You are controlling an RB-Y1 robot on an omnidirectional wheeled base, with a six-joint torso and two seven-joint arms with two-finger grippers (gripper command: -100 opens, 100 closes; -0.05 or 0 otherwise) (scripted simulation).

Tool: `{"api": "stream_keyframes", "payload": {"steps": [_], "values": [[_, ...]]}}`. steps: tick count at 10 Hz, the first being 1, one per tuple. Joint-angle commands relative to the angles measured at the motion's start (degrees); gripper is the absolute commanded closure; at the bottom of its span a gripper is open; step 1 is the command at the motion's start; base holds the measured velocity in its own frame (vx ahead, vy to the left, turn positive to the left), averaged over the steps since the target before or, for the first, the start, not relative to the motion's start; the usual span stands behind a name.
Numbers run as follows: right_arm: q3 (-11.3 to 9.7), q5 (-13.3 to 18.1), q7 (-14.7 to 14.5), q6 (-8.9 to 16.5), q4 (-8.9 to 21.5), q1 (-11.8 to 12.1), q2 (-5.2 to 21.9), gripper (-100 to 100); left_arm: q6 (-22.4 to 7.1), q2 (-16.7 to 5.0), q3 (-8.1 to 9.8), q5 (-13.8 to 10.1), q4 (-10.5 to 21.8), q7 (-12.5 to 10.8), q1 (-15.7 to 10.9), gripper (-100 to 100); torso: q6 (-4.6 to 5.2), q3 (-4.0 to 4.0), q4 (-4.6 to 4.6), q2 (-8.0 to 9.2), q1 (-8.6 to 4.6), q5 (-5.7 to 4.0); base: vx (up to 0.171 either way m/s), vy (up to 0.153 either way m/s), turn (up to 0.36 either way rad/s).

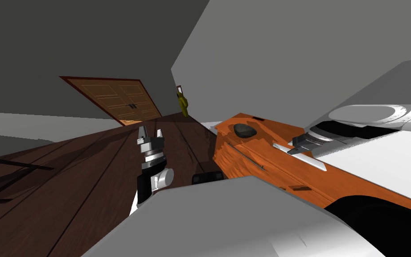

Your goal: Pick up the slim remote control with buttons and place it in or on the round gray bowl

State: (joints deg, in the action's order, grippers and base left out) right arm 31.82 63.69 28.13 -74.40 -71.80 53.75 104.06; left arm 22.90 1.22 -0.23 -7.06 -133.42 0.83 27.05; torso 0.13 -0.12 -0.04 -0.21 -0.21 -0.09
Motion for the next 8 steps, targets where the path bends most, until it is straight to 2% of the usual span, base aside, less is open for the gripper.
{"api": "stream_keyframes", "payload": {"steps": [1,2,3,4,5,8], "values": [[-1.5,1.8,-0.2,-0.9,1.0,1.2,0.6,-100,0.0,0.0,0.0,0.0,0.0,0.0,0.0,0,0.0,0.0,0.0,0.0,0.0,0.0,0.049,-0.049,0.012],[-1.2,0.7,-0.1,-0.4,0.9,0.7,0.8,-100,0.0,0.0,0.0,0.0,0.0,0.0,0.0,0,0.0,0.0,0.0,0.0,-0.04,-0.01,0.021,-0.024,0.004],[-1.4,0.8,-0.1,-0.5,1.0,0.8,0.9,0,0.0,0.0,0.0,0.0,0.0,0.0,0.0,0,0.0,0.05,0.02,0.09,0.03,0.0,0.0,0.0,0.0],[-1.3,1.0,2.7,1.2,-1.9,1.2,1.9,-100,0.0,0.0,0.0,0.0,0.0,0.0,0.0,0,0.01,0.09,0.04,0.16,0.11,0.03,-0.02,-0.057,-0.028],[-1.3,1.0,3.0,1.2,-2.0,1.2,1.9,-100,0.0,0.0,0.0,0.0,0.0,0.0,0.0,0,0.0,0.14,0.06,0.24,-0.02,0.01,-0.024,-0.056,-0.003],[-1.3,1.2,7.6,3.7,-6.5,1.8,3.4,-100,0.0,0.0,0.0,0.0,0.0,0.0,0.0,0,0.01,0.19,0.08,0.33,-0.06,-0.01,-0.031,-0.057,-0.015]]}}
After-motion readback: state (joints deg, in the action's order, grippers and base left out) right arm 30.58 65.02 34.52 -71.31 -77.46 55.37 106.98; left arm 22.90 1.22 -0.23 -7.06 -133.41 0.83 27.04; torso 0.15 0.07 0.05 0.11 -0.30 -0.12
